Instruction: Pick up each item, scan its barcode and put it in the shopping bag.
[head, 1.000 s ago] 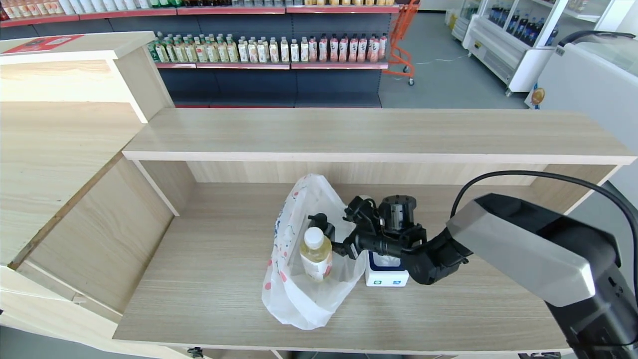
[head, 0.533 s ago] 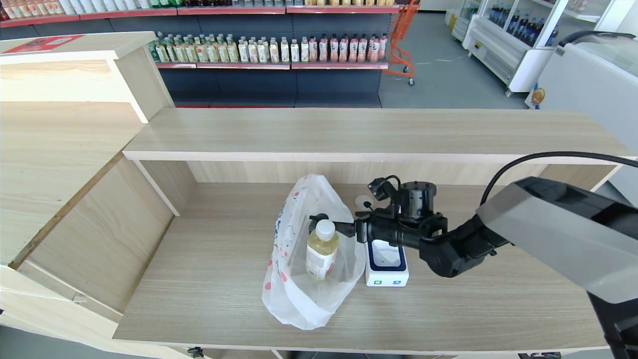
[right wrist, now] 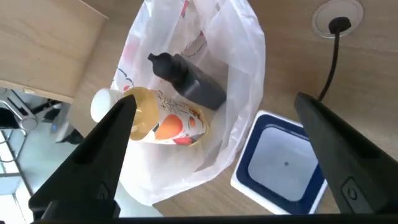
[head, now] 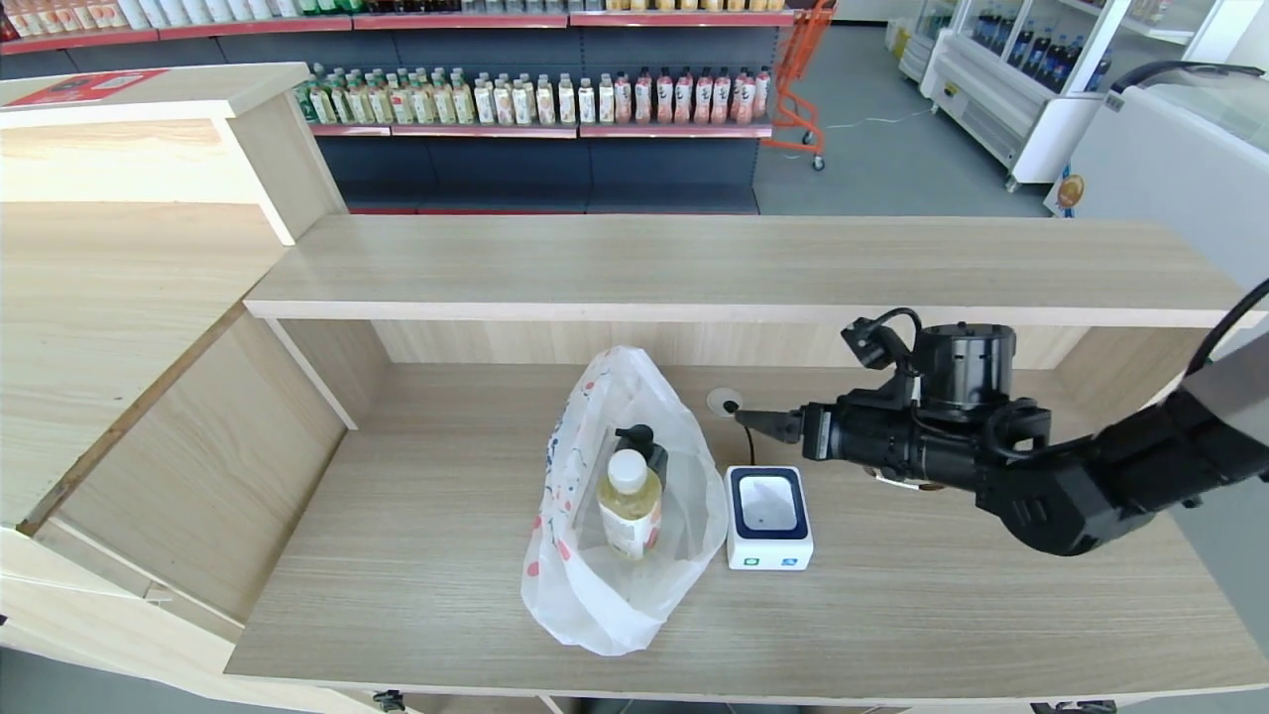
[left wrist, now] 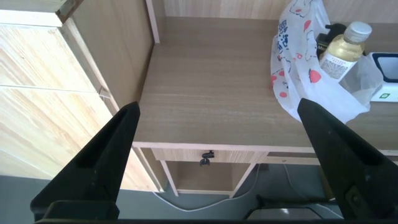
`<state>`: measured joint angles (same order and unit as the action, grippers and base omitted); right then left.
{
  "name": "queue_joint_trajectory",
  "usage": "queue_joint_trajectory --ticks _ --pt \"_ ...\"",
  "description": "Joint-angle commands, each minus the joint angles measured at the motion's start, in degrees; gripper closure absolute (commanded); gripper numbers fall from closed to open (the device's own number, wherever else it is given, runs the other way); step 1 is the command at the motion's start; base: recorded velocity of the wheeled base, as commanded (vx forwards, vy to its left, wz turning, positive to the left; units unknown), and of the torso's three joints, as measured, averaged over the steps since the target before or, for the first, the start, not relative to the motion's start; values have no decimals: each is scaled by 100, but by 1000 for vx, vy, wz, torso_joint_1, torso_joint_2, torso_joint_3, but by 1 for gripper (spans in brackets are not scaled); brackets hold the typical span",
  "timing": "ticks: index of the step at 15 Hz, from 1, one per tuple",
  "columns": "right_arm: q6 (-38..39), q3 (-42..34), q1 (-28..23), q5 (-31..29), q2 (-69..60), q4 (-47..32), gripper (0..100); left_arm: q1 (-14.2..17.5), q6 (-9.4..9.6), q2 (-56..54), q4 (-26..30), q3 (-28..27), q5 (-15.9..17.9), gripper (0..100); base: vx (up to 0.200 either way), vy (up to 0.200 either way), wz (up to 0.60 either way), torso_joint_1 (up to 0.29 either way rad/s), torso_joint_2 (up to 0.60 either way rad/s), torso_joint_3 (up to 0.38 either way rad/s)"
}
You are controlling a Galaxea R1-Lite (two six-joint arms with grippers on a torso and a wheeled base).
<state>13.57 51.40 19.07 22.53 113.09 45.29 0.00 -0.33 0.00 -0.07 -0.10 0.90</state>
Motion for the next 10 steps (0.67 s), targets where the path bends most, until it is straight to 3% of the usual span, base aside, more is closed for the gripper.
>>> queue_joint_trajectory --ticks 1,5,7,10 --pt "67 -1105 -500 -38 -2125 -1083 0 0 -2 0 -1 1 -2 0 0 0 0 0 0 0" --pt "-1049 -2705 -1669 -477 -4761 -2068 0 0 -2 0 -1 1 -2 0 0 0 0 0 0 0" --pt "-1163 -3645 -2056 -565 -6282 -2560 0 0 -2 0 -1 1 -2 0 0 0 0 0 0 0" --pt "-1146 -4674 -2241 -1321 -8576 -3615 0 0 -2 0 -1 1 -2 0 0 0 0 0 0 0"
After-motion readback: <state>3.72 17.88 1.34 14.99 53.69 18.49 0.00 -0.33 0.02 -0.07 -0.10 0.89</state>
